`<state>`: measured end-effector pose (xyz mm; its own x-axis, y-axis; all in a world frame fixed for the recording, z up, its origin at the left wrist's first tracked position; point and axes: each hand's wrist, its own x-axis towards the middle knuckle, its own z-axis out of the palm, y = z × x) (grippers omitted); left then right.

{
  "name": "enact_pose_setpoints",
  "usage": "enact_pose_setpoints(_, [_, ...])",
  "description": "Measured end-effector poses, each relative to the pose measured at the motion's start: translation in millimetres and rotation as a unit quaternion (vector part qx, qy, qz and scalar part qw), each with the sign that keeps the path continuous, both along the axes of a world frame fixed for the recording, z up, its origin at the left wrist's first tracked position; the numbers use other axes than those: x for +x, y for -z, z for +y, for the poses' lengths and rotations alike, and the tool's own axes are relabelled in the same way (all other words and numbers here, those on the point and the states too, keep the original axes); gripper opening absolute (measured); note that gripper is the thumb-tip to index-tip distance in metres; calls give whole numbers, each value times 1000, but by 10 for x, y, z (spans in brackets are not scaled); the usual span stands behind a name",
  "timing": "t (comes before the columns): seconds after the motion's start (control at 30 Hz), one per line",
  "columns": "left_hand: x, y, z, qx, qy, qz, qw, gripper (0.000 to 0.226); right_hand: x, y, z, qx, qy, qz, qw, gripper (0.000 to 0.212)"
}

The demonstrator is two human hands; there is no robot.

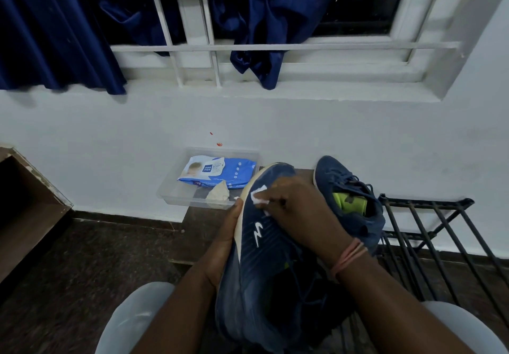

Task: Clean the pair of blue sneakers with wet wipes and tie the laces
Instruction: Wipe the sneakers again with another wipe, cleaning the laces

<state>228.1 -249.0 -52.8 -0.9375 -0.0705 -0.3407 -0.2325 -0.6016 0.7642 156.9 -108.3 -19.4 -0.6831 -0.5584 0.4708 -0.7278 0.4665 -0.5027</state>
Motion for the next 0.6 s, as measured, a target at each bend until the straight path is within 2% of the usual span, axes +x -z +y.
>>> enact_pose_setpoints(0.1, [-70, 24, 47, -12, -2, -36, 999, 51, -245, 56, 104, -99, 160, 20, 982, 7])
enact_pose_setpoints(0.17, [-91, 58, 52, -29, -5, -49, 998, 49, -292, 100, 117, -101, 204, 30, 973, 7])
enact_pose_setpoints(0.23, [-108, 104, 57, -32, -22, -63, 997, 54, -191, 136, 18, -59, 125, 44, 989, 13])
enact_pose_setpoints(0.3, [-91, 105, 30, -36, -35, -55, 997, 49, -98, 115, -14, -17, 30, 39, 999, 18])
enact_pose_setpoints(0.37, [-108, 71, 54, -30, -17, -41, 999, 52, -215, 98, 35, -14, 54, 62, 997, 17])
enact_pose_setpoints(0.43, [-119, -10, 106, -35, -3, -37, 999, 52, -379, 116, 148, -52, 157, 69, 984, 16])
enact_pose_setpoints(0.47, [-120, -8, 119, -47, -12, -44, 998, 49, -395, 122, 188, -54, 179, 69, 980, 16])
enact_pose_setpoints(0.5, [-132, 26, 95, -45, -28, -54, 997, 49, -348, 125, 182, -48, 165, 70, 983, 16])
enact_pose_setpoints(0.6, [-128, 36, 76, -13, -24, -63, 998, 59, -68, 80, 73, -13, 14, 24, 1000, 15])
